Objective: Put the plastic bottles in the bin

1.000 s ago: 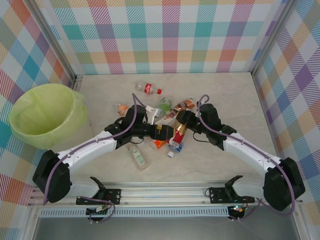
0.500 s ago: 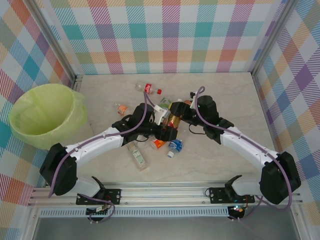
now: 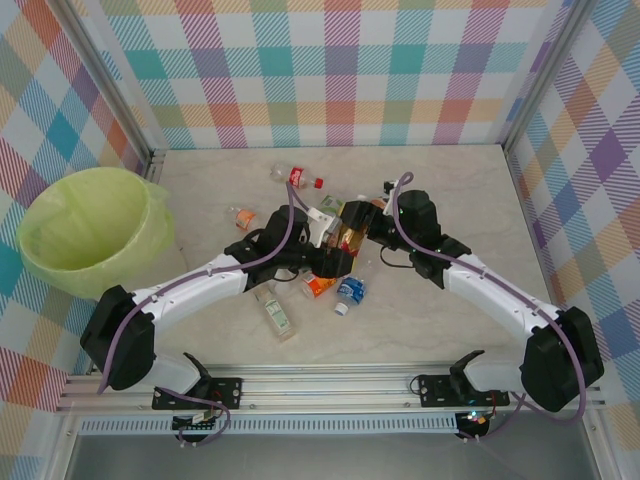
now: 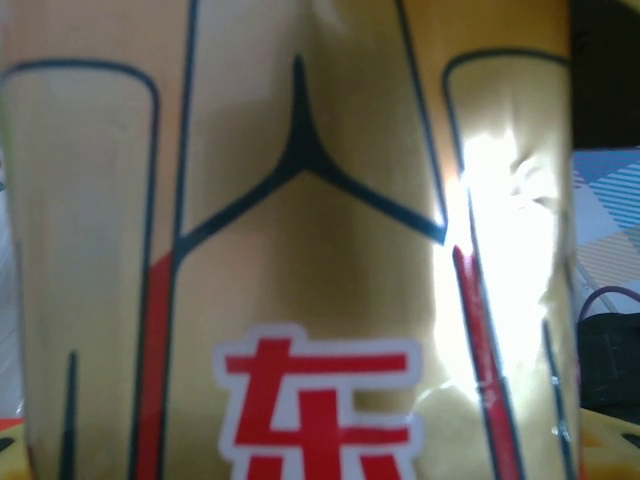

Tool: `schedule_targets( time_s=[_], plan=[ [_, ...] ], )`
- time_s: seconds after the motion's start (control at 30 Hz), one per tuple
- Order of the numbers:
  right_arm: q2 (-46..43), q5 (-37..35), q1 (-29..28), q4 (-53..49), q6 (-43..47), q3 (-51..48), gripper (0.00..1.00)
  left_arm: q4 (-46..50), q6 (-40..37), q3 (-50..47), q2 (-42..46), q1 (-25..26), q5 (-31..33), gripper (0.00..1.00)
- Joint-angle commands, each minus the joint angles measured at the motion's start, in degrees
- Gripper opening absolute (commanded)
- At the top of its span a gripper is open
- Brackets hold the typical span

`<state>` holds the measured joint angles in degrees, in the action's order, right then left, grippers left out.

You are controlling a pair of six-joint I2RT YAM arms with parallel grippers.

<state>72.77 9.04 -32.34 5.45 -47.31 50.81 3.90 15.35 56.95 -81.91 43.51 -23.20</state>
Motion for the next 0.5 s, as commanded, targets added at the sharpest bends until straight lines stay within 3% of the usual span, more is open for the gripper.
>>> schedule_targets(
  time_s=[0.0,0.13,0.23,0.47],
  plan=[
    [-2.9,0.2,-1.3,0.0,3.0,0.4,0.80,0.1,1.3,-0.4,0.8,0.8,8.7,0.53],
    [-6.0,-5.8,-1.3,-0.8,6.0,-1.1,0.86,2.3,2.2,-0.9,2.0,0.7,16.6,0.53],
    [-7.9,-9.9,-1.3,-2.8,8.5,-1.6,0.98,2.7,2.7,-1.9,3.7,0.7,21.3,0.51],
    [-9.1,-22.4,-1.3,-10.3,8.2,-2.4,1.00,7.7,1.8,-1.7,8.1,-0.7,29.5,0.52]
  ],
)
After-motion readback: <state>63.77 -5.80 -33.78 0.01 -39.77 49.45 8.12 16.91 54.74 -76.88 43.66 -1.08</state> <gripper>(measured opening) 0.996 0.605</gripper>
